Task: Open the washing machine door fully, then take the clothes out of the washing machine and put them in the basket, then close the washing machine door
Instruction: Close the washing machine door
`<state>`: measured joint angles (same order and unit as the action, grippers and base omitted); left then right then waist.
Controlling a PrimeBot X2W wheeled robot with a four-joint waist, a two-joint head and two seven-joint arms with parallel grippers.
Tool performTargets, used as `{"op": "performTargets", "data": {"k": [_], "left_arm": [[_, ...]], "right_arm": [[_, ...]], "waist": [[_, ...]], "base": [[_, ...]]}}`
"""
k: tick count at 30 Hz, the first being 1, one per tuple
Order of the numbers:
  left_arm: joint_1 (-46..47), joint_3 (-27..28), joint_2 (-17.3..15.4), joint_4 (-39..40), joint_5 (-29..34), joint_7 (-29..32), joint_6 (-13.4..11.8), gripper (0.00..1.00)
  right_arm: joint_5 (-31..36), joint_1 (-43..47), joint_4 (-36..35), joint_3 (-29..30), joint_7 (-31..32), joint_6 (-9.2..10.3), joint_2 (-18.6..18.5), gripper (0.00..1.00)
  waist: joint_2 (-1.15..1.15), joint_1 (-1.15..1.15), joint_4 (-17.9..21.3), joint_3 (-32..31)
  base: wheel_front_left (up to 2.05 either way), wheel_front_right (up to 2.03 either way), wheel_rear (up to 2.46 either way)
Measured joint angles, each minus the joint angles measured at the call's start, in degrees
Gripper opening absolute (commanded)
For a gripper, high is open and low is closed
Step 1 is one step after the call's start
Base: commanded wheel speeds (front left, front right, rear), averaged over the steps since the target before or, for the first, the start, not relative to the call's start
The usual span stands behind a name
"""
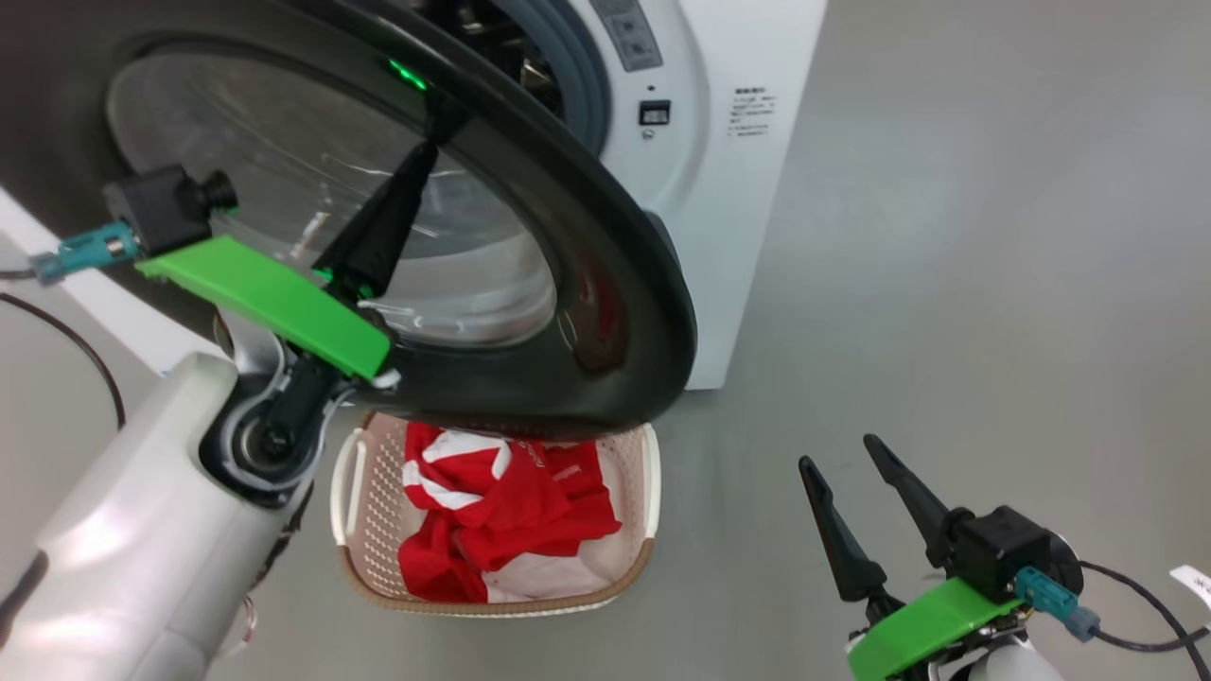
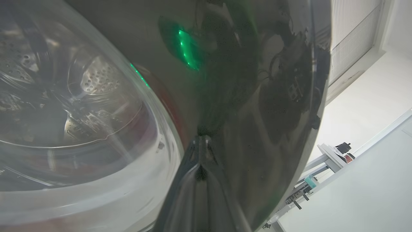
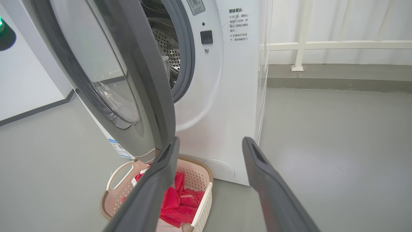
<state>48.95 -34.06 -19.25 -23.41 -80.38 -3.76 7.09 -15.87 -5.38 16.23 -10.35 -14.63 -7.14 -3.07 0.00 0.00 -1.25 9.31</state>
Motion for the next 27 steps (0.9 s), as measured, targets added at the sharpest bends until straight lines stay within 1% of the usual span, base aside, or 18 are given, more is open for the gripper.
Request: {"op": "performTargets", "data": {"k": [4,14,27], "left_arm": [[2.73,-1.57,-0.74,-1.87,-0.92,-1.13,0.0,0.0],[7.88,-3.46,-2.93,-5.49,-3.12,-4.49,0.0,0.0],[12.38,-5.24,-3.54,-8.65,-4.27,-8.03,0.03,0.0]], "right_arm": [[0.0,-1.52,-0.22,-0.1,0.0,0.0,0.0,1.0],[-0.05,-3.38,-0.87,-0.9,0.0,0.0,0.0,1.0],[-0.2,-5.47,-1.4,-1.02,0.0,0.0,-0.01,1.0]], "waist": [[0.0,0.0,1.3,1.33],[0.0,0.0,4.35,4.85],[0.0,0.0,6.63,7.55]], "base": [[0.0,0.0,0.0],[0.0,0.0,0.0],[0.0,0.0,0.0]]}}
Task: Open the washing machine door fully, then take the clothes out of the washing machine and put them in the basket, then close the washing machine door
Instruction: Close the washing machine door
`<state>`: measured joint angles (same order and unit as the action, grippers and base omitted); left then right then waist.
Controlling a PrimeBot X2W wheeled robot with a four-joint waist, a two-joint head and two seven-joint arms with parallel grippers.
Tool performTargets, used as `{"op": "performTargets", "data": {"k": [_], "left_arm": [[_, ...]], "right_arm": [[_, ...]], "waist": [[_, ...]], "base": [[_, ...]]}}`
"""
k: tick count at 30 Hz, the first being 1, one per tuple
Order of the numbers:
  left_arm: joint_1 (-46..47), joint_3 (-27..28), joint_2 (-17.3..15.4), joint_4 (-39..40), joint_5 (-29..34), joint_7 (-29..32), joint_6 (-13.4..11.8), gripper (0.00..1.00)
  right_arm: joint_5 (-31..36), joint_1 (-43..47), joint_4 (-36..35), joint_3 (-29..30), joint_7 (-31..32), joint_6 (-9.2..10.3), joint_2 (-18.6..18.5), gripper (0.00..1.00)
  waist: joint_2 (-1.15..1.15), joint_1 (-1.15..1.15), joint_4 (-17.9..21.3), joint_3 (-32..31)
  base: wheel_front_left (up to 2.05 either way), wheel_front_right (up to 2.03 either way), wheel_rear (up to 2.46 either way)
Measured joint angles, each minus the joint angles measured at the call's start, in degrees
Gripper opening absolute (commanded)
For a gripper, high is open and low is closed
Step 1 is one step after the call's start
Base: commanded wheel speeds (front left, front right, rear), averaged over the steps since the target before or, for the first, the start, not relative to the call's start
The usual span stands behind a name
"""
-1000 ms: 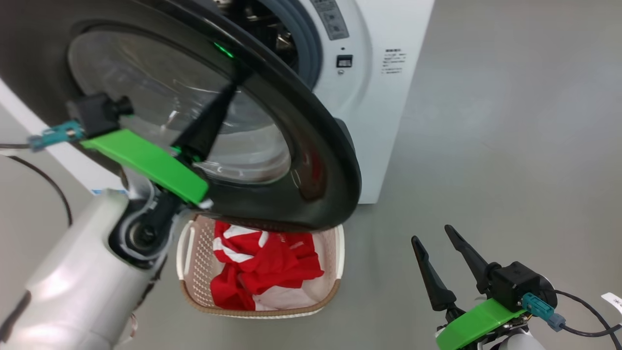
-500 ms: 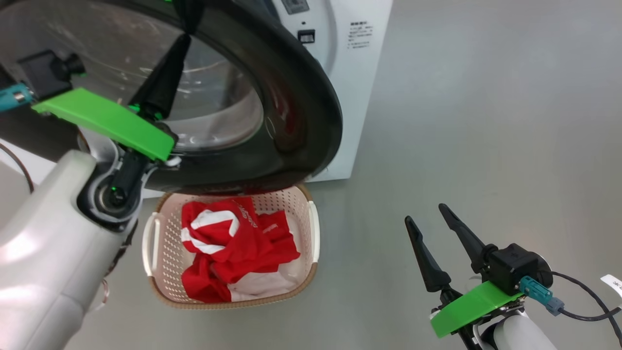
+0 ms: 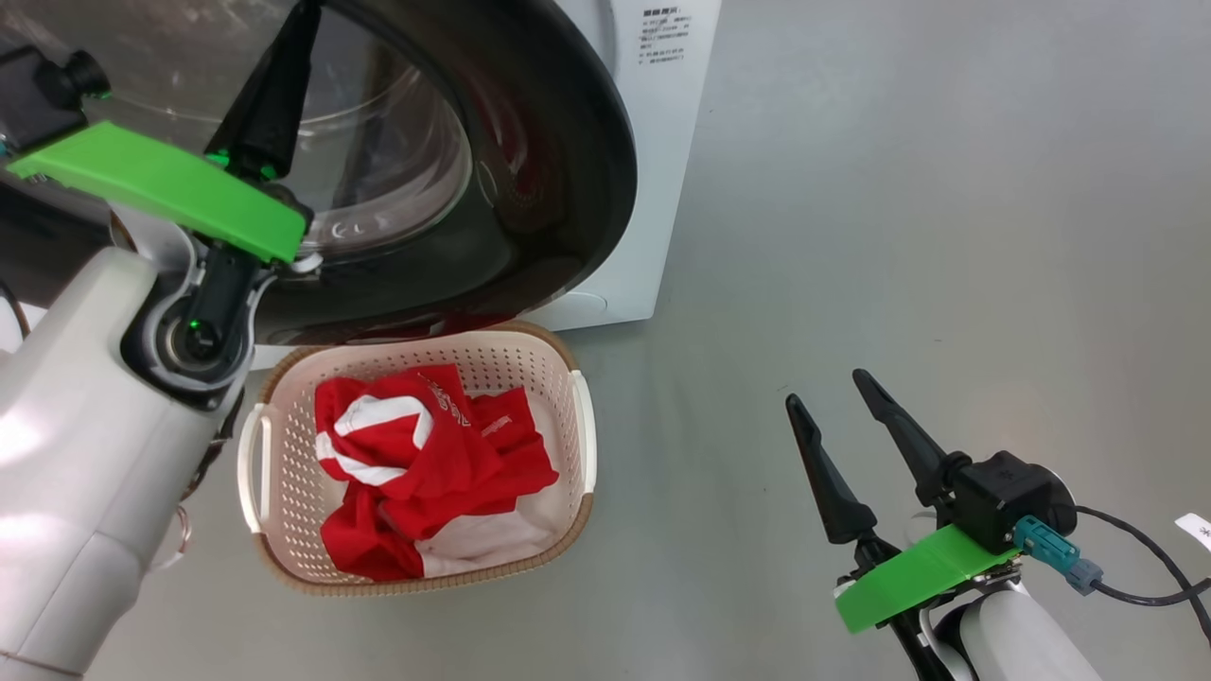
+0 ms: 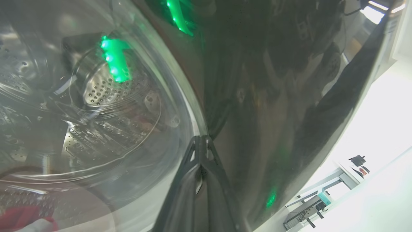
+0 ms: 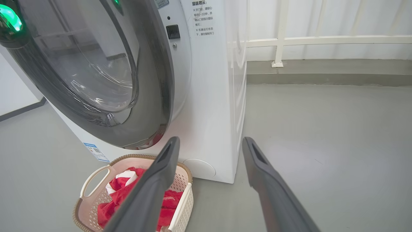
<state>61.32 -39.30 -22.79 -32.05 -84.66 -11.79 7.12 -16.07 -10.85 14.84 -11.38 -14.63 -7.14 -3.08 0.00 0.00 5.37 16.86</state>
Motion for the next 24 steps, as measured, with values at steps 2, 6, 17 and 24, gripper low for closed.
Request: {"op": "performTargets", "data": {"k": [2,6,17,24], "left_arm": [[0.04,-0.29,0.0,0.01,-0.16,-0.48,0.02,0.0],[0.1,-1.34,0.01,0.1,-1.07,-0.62,0.02,0.0],[-2.88,-3.33,-0.22,1.99,-1.99,-2.0,0.03,0.0],[-11.52,-3.0,-0.22,2.79,-1.0,-2.52,0.03,0.49]], "right_arm": [[0.0,0.0,-0.01,0.07,0.0,0.0,0.0,1.0],[-0.01,0.0,-0.02,0.43,0.0,0.0,0.0,1.0],[0.0,0.02,0.08,1.29,0.0,0.0,0.0,1.0],[0.0,0.54,0.51,1.38,0.0,0.0,0.01,1.0]], "waist": [[0.0,0.0,-0.05,0.11],[0.0,0.0,-0.49,0.2],[0.0,0.0,-2.26,-1.11],[0.0,0.0,-3.63,-3.77]], "base": [[0.0,0.0,0.0],[0.0,0.0,0.0],[0.0,0.0,0.0],[0.0,0.0,0.0]]}}
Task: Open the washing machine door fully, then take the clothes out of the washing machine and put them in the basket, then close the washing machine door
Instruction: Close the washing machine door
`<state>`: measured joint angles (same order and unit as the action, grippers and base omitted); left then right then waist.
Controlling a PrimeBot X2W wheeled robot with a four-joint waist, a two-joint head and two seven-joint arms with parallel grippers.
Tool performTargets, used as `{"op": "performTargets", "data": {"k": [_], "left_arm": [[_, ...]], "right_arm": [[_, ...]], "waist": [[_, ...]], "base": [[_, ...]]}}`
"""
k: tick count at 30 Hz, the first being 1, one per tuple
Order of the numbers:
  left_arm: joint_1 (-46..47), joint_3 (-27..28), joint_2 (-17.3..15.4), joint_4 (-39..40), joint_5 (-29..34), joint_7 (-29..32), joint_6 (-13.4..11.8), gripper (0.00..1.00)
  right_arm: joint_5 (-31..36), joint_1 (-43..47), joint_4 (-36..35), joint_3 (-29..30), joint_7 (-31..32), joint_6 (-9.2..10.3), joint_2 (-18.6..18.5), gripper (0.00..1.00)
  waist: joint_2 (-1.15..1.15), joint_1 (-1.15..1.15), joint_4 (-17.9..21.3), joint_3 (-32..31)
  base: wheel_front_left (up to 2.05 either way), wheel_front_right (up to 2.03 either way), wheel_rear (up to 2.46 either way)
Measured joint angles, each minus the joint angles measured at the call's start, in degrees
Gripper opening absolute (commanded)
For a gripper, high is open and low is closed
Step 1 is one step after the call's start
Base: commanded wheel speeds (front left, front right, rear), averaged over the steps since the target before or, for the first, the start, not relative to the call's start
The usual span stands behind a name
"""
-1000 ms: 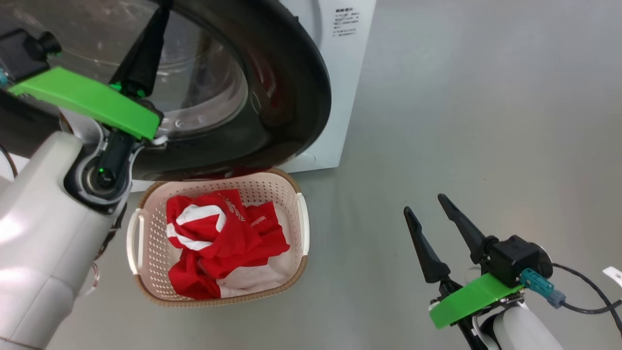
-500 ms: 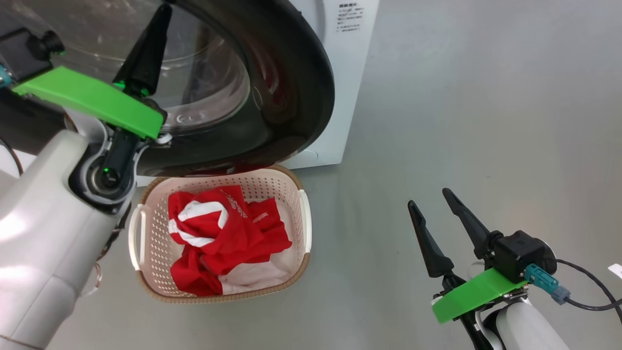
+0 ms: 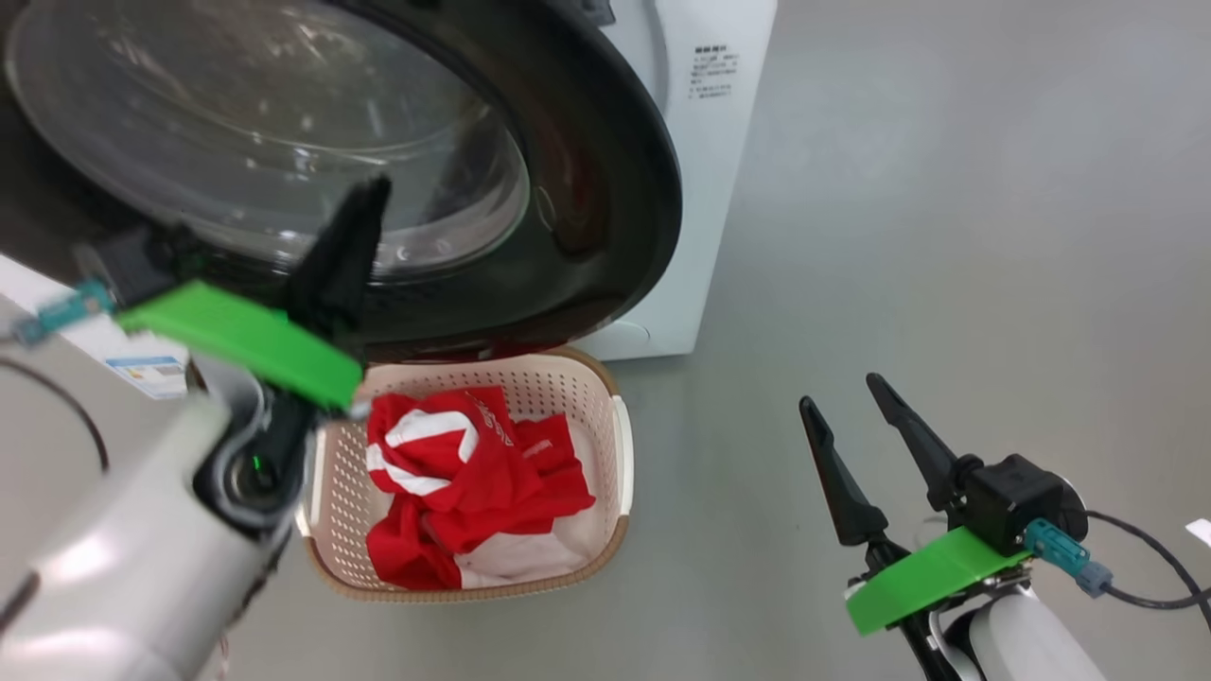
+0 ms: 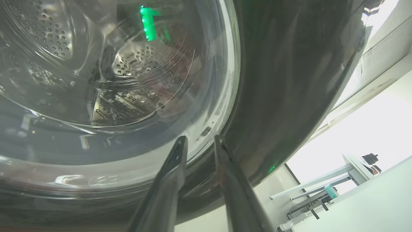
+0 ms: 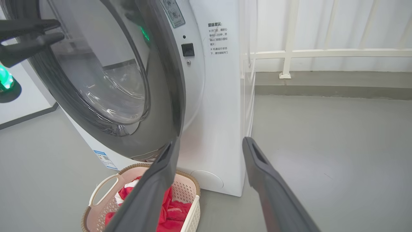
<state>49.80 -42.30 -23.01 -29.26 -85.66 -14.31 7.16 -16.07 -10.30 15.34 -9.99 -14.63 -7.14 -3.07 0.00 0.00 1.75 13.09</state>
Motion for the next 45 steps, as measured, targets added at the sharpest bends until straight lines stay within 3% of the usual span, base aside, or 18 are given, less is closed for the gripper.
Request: {"op": "performTargets", "data": {"k": [1,3,7,26,45], "left_arm": [[-1.44,0.58,0.0,0.12,0.35,0.01,0.0,0.65],[-4.29,2.35,0.0,0.37,1.12,0.0,0.0,0.85],[-9.58,5.46,0.05,0.75,3.67,0.0,0.0,1.0],[-31.85,20.86,2.31,2.65,20.94,-0.15,0.01,1.0],[-46.87,35.59,6.25,8.73,41.25,-0.15,0.01,1.0]], "right_arm": [[0.0,0.43,-0.01,0.04,0.0,0.0,-0.02,1.0],[0.0,1.51,0.1,0.2,0.0,0.0,-0.01,1.0],[0.12,3.15,0.27,0.66,0.0,0.0,0.0,1.0],[0.54,7.99,0.58,2.87,0.0,0.0,-0.02,1.0],[0.54,11.59,-0.26,5.49,0.0,0.0,-0.14,1.0]], "waist": [[0.0,0.0,-0.18,-0.38],[0.0,0.0,-0.58,-1.07],[0.0,0.0,-1.57,-2.43],[0.0,0.0,-5.47,-8.39],[0.0,0.0,-3.93,-10.54]], "base": [[0.0,0.0,0.0],[0.0,0.0,0.0],[0.0,0.0,0.0],[0.0,0.0,0.0],[0.0,0.0,0.0]]}}
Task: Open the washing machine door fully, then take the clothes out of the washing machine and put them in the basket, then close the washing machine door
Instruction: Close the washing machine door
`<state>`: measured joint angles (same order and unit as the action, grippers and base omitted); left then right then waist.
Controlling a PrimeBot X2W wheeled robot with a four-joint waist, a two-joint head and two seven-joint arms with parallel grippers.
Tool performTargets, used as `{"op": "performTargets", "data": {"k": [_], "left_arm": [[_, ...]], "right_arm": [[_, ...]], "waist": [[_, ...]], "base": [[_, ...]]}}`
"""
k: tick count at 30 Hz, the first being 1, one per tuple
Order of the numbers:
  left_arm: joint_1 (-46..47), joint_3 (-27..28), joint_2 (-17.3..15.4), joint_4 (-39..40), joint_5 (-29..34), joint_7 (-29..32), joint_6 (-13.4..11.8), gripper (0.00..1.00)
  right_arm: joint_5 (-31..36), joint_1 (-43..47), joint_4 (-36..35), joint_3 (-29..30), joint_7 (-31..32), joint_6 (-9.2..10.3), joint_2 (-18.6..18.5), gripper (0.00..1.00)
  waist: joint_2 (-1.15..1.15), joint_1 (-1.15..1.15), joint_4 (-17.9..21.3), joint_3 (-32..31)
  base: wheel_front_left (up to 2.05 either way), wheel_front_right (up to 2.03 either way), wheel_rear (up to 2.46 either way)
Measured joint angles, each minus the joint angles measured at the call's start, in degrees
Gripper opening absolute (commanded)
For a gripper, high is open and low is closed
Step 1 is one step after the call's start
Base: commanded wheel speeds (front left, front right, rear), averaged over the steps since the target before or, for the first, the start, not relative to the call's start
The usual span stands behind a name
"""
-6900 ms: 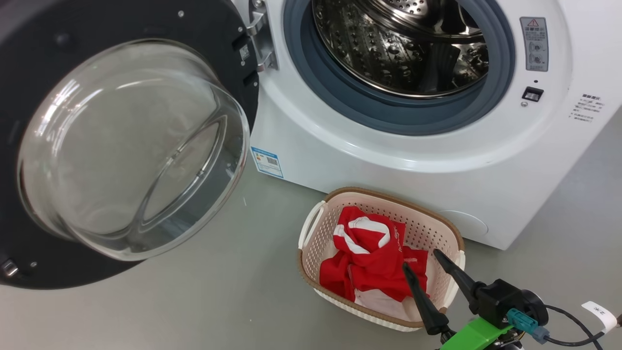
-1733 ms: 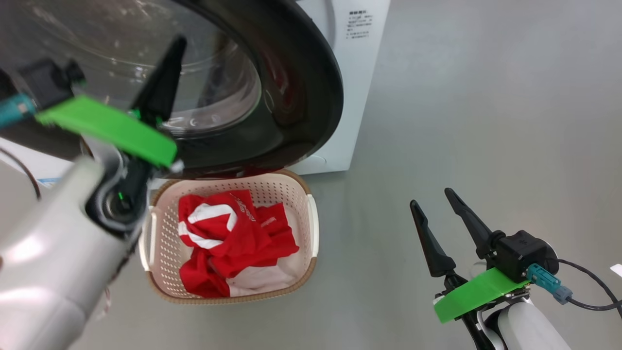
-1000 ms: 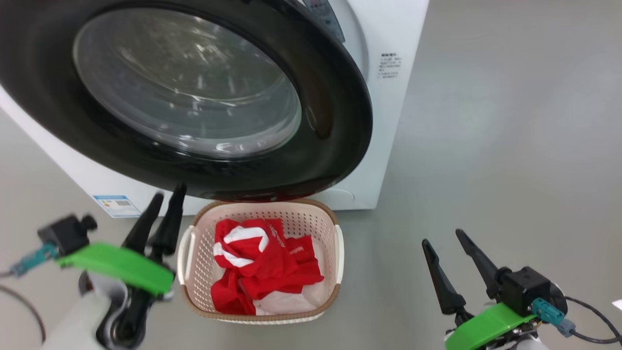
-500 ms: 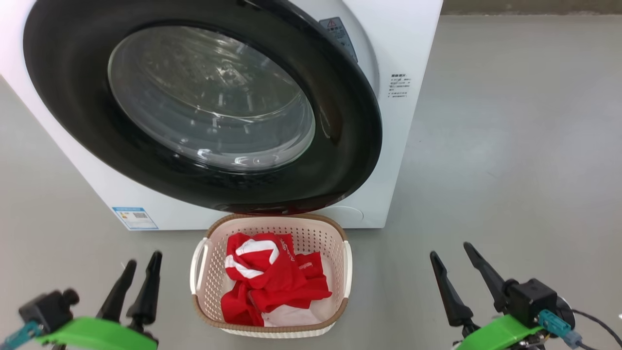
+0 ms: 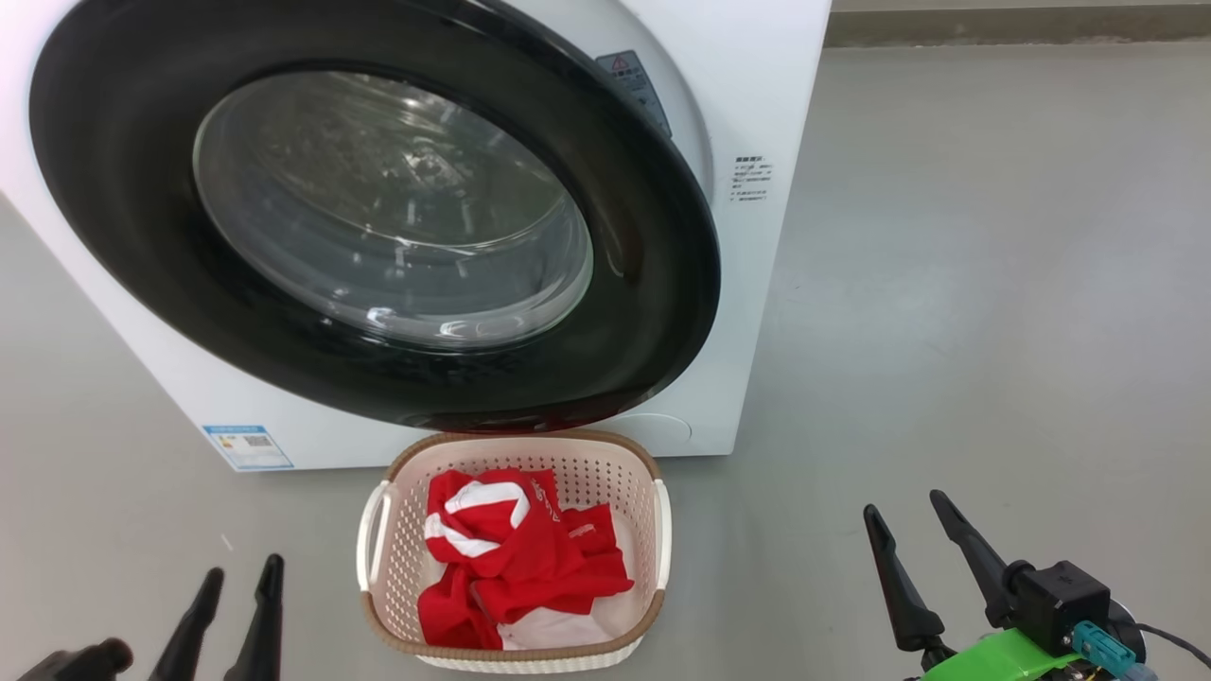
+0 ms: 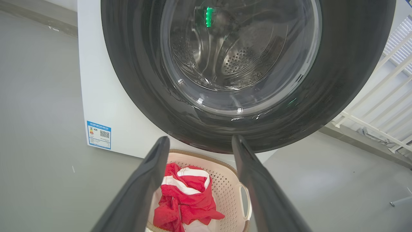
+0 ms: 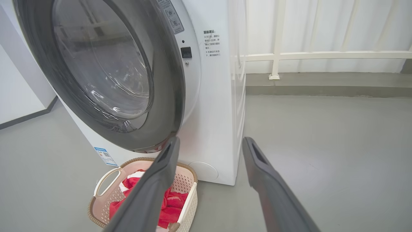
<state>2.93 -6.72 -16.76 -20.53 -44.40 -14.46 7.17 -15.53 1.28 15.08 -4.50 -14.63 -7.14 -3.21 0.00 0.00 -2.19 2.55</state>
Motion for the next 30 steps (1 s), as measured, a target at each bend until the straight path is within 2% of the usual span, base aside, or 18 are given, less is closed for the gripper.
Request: {"op": "performTargets", "data": {"k": [9,17,23,30], "left_arm": [[-4.49,6.42,3.2,3.11,10.98,0.0,0.01,1.0],[-6.86,9.18,5.37,5.71,19.14,0.0,0.01,1.0],[-8.5,10.73,6.8,7.48,22.95,0.0,0.01,1.0],[-9.01,11.43,7.38,7.98,23.69,0.0,0.01,1.0]], "right_arm": [[0.01,1.24,-0.49,1.54,0.0,0.0,0.0,1.0],[0.02,3.24,-0.78,2.21,0.0,0.0,0.02,1.0],[0.24,3.45,-1.36,3.43,0.0,0.0,0.07,1.0],[1.03,4.66,-1.93,3.98,0.0,0.0,0.19,1.0]], "waist": [[0.0,0.0,1.34,-1.06],[0.0,0.0,2.19,-1.88],[0.0,0.0,2.57,-2.32],[0.0,0.0,2.65,-2.41]], "base": [[0.0,0.0,0.0],[0.0,0.0,0.0],[0.0,0.0,0.0],[0.0,0.0,0.0]]}}
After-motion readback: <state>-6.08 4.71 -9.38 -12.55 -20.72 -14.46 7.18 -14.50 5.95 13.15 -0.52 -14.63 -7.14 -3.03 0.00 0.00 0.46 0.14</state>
